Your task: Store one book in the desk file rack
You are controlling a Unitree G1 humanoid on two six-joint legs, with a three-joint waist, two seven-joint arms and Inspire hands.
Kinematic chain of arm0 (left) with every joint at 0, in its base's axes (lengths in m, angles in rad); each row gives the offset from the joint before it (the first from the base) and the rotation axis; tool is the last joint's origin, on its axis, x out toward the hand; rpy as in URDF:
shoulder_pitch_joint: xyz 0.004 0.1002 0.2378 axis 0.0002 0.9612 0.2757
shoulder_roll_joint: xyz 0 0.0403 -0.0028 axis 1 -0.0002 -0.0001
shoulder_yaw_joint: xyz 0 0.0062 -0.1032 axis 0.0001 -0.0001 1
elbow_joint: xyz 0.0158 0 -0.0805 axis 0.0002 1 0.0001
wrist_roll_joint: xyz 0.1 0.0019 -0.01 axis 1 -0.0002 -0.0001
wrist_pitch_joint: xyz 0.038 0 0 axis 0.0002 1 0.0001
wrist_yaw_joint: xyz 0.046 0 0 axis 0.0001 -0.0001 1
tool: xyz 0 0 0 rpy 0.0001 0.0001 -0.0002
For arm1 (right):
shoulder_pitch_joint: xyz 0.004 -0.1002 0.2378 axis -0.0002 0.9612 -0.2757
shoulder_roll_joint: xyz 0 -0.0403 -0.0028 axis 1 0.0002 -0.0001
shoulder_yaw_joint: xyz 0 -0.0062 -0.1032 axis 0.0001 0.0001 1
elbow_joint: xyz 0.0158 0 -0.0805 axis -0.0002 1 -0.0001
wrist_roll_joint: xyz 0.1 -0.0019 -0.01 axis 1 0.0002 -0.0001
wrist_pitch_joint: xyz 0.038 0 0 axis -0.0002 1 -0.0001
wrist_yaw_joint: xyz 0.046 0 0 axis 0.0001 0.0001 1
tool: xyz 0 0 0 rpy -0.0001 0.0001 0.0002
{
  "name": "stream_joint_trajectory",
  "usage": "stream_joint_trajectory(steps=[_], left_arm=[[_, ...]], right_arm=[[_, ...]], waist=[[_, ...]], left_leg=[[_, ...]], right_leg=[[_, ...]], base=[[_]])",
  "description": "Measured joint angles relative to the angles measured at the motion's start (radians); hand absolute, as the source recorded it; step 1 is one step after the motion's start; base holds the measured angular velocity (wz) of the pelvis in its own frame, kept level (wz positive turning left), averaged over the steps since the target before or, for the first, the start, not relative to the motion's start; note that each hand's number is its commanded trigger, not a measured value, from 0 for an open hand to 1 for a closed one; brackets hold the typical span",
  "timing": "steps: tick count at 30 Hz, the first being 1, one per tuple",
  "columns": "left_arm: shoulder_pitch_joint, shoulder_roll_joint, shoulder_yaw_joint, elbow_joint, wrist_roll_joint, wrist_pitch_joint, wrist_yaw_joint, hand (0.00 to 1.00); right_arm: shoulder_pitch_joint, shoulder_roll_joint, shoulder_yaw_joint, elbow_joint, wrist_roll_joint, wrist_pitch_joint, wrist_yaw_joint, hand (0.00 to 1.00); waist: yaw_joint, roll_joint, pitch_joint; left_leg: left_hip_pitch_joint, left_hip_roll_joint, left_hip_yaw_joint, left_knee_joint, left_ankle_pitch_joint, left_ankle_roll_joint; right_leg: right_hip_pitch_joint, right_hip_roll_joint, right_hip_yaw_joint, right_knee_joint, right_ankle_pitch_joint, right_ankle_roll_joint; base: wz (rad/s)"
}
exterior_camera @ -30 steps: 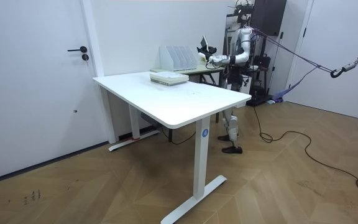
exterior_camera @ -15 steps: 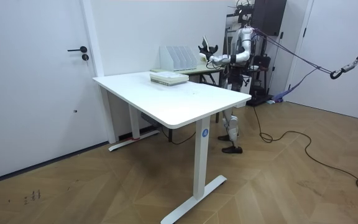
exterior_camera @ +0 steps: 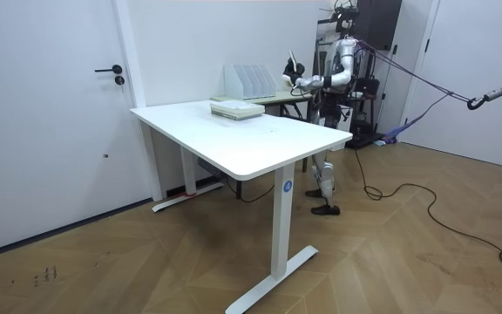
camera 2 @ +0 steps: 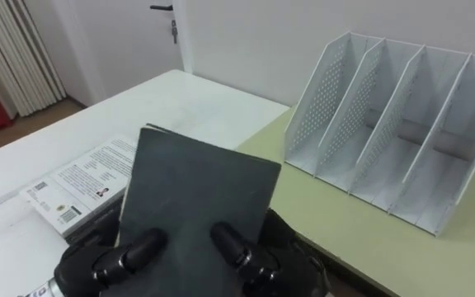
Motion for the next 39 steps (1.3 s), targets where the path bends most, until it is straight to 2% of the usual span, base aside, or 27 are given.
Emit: stream_joint_trajectory(steps=[7, 10, 12, 15, 16, 17, 18, 23, 25, 27, 29, 32, 35, 39], left_arm=[[-0.004, 0.012, -0.014, -0.001, 0.002, 0.036, -0.007, 1.00], [-0.004, 0.040, -0.035, -0.001, 0.002, 0.041, -0.006, 1.00], [-0.004, 0.072, -0.039, -0.001, 0.002, 0.047, -0.008, 1.00], [-0.004, 0.083, -0.041, -0.006, 0.002, 0.052, -0.014, 1.00], [-0.004, 0.083, -0.041, -0.010, 0.002, 0.053, -0.014, 0.87], [-0.004, 0.085, -0.041, -0.019, 0.002, 0.053, -0.015, 0.62], [-0.004, 0.089, -0.041, -0.027, 0.002, 0.053, -0.016, 0.00], [-0.012, 0.117, -0.041, -0.039, 0.001, 0.052, -0.010, 0.00], [-0.018, 0.120, -0.034, -0.036, -0.005, 0.040, -0.007, 0.00], [-0.027, 0.120, -0.019, -0.035, -0.009, 0.012, 0.004, 0.00], [-0.029, 0.119, -0.007, -0.023, -0.009, -0.009, 0.010, 0.00], [-0.029, 0.114, -0.002, 0.018, -0.007, -0.027, 0.026, 0.00], [-0.026, 0.110, -0.009, 0.060, -0.008, -0.054, 0.033, 0.00], [-0.009, 0.101, -0.021, 0.108, 0.005, -0.080, 0.032, 0.00]], right_arm=[[0.023, -0.017, -0.001, -0.001, 0.000, 0.001, 0.000, 1.00], [0.046, -0.024, -0.001, -0.001, -0.013, -0.001, 0.002, 1.00], [0.055, -0.025, 0.000, -0.001, -0.034, 0.000, 0.003, 1.00], [0.056, -0.027, -0.002, -0.001, -0.046, -0.001, 0.017, 1.00], [0.056, -0.027, -0.005, -0.001, -0.049, -0.001, 0.022, 1.00], [0.056, -0.028, -0.008, 0.000, -0.053, -0.002, 0.037, 1.00], [0.057, -0.028, -0.012, 0.000, -0.057, -0.002, 0.051, 1.00], [0.057, -0.037, -0.021, 0.018, -0.066, -0.003, 0.083, 1.00], [0.059, -0.069, -0.023, 0.037, -0.074, -0.001, 0.088, 1.00], [0.061, -0.123, -0.022, 0.047, -0.118, 0.004, 0.097, 1.00], [0.058, -0.139, -0.022, 0.047, -0.180, 0.010, 0.100, 1.00], [0.057, -0.140, -0.042, 0.047, -0.316, 0.010, 0.099, 1.00], [0.024, -0.155, -0.052, 0.047, -0.351, 0.011, 0.078, 1.00], [-0.040, -0.159, -0.122, 0.032, -0.385, 0.010, 0.031, 1.00]], waist=[[-0.003, 0.002, -0.0001], [-0.002, 0.000, 0.0008], [-0.001, 0.000, 0.0019], [-0.002, -0.001, 0.0029], [-0.002, -0.002, 0.0030], [-0.002, -0.003, 0.0037], [-0.003, -0.003, 0.0040], [-0.003, -0.013, 0.0106], [0.000, -0.017, 0.0129], [0.000, -0.022, 0.0161], [0.000, -0.024, 0.0173], [-0.005, -0.026, 0.0183], [-0.028, -0.038, 0.0245], [-0.045, -0.055, 0.0213]], left_leg=[[-0.002, 0.000, -0.001, 0.000, 0.000, 0.000], [0.001, 0.006, 0.005, 0.000, 0.000, 0.000], [-0.003, 0.009, 0.019, 0.001, 0.000, -0.001], [-0.006, 0.011, 0.027, 0.000, -0.001, -0.001], [-0.007, 0.012, 0.026, 0.000, -0.001, -0.002], [-0.007, 0.012, 0.026, 0.000, -0.002, -0.003], [-0.006, 0.013, 0.025, 0.000, -0.002, -0.003], [-0.004, 0.013, 0.025, 0.002, -0.002, -0.003], [-0.005, 0.012, 0.026, 0.002, -0.002, -0.003], [-0.004, 0.012, 0.028, 0.001, -0.002, -0.003], [-0.002, 0.012, 0.028, 0.001, -0.002, -0.003], [-0.002, 0.012, 0.028, 0.001, -0.002, -0.003], [-0.002, 0.011, 0.029, 0.004, -0.001, -0.003], [-0.002, 0.012, 0.037, 0.010, -0.001, -0.003]], right_leg=[[0.004, 0.000, -0.007, -0.013, 0.001, -0.001], [0.014, 0.000, -0.013, -0.018, 0.002, 0.000], [0.012, 0.000, -0.013, -0.021, 0.002, -0.001], [0.012, 0.002, -0.014, -0.028, 0.002, -0.001], [0.012, 0.002, -0.014, -0.028, 0.002, -0.001], [0.012, 0.002, -0.015, -0.030, 0.002, -0.001], [0.013, 0.002, -0.017, -0.031, 0.002, -0.001], [0.014, 0.000, -0.027, -0.032, 0.001, -0.002], [0.014, -0.001, -0.026, -0.032, 0.001, -0.002], [0.012, -0.001, -0.024, -0.028, 0.001, -0.001], [0.011, -0.001, -0.023, -0.026, 0.000, -0.002], [0.011, -0.001, -0.026, -0.024, 0.000, -0.002], [0.009, -0.003, -0.027, -0.014, -0.003, -0.003], [-0.002, -0.002, -0.023, -0.010, -0.004, -0.003]], base=[[0.02], [0.05], [0.00], [0.02], [0.00], [0.00], [0.00], [0.02], [0.00], [0.00], [0.00], [0.00], [0.03], [-0.05]])
